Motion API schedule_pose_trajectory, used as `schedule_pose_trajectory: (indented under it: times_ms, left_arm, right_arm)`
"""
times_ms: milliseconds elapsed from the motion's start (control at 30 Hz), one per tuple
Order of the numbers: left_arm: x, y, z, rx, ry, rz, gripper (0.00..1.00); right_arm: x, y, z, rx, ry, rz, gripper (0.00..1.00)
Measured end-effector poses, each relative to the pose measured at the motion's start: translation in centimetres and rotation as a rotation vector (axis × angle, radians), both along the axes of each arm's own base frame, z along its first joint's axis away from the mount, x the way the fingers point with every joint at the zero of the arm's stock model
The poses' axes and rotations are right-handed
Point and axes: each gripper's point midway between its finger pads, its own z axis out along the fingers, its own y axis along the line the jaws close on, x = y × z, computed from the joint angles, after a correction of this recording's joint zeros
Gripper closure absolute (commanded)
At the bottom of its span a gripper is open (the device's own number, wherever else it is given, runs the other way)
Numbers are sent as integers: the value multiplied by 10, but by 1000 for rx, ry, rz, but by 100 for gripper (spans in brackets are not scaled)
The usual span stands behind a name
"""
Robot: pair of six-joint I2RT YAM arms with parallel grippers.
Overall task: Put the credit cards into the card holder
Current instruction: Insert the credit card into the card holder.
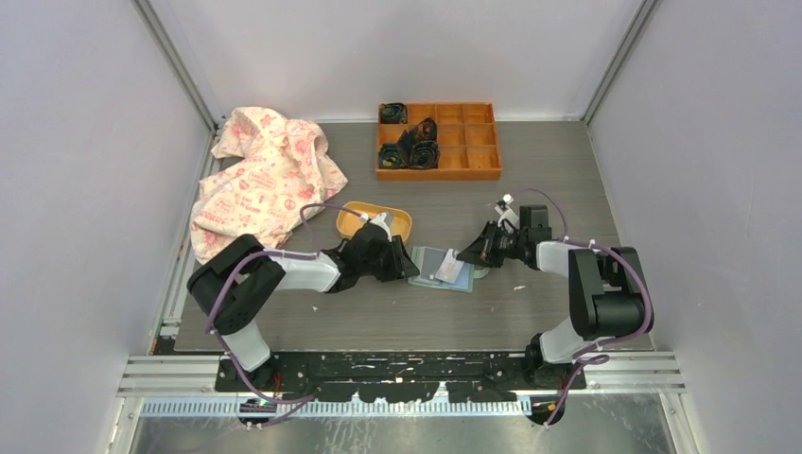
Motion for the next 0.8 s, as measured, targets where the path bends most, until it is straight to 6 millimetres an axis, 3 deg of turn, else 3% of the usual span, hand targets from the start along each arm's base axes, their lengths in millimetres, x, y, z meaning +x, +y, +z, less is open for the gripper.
schedule_pose_trajectory:
  times_ms: [200,800]
  left_arm:
    - [0,0,0,-3,4,-4,63]
    - [1,-6,0,-17,21,-26,63]
  right_arm:
    - [-6,2,-15,16,78,3,99]
    - [-1,8,-13,75,100,32,99]
